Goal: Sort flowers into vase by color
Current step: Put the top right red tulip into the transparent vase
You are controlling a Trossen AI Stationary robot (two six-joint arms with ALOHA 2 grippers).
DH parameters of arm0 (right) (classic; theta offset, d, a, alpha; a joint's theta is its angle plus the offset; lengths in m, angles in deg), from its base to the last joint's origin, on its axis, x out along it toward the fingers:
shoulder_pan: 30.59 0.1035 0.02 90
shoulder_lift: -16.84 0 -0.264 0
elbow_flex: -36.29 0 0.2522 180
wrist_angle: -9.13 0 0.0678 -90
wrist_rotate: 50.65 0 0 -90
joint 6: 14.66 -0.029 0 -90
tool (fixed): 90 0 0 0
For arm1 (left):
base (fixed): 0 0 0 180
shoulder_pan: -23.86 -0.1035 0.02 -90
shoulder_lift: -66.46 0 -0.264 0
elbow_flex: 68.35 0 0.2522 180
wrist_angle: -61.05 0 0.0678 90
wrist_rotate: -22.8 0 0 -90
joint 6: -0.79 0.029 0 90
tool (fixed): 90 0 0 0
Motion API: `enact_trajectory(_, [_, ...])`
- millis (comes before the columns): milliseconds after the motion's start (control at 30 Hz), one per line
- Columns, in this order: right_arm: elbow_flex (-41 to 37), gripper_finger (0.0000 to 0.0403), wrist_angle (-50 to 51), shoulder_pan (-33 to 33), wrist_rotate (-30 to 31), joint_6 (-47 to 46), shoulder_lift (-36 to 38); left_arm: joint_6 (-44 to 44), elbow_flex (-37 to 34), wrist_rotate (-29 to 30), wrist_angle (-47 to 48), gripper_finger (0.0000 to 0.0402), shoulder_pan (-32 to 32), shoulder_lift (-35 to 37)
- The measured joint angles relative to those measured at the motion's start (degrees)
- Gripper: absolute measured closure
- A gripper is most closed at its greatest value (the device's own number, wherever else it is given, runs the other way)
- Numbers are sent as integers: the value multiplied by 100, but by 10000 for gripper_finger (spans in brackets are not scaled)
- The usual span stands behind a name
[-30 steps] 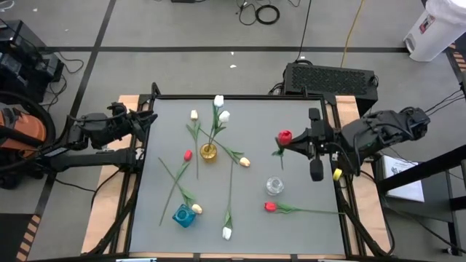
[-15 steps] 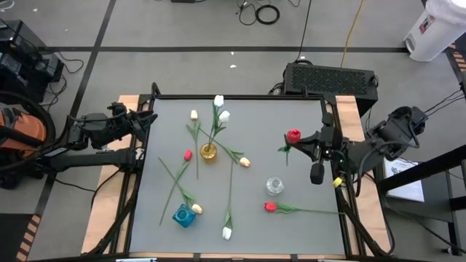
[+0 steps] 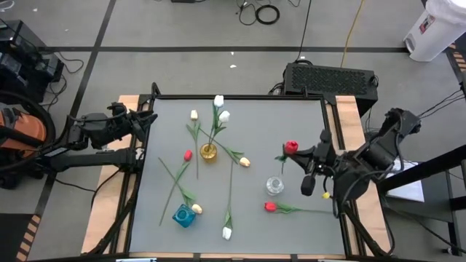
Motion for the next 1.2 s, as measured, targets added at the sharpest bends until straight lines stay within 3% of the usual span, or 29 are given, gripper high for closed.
enact_trajectory(200, [-130,403,-321,117,318,-7,0,-3,0,2,0,230,-1,2])
enact_trajectory(733, [-130,403,-437,345,278,-339,-4,-6,0,2,-2,230,0,0])
enact_trajectory(1200, [-126,403,200,340,278,-792,-26,-10,0,2,-5,230,0,1])
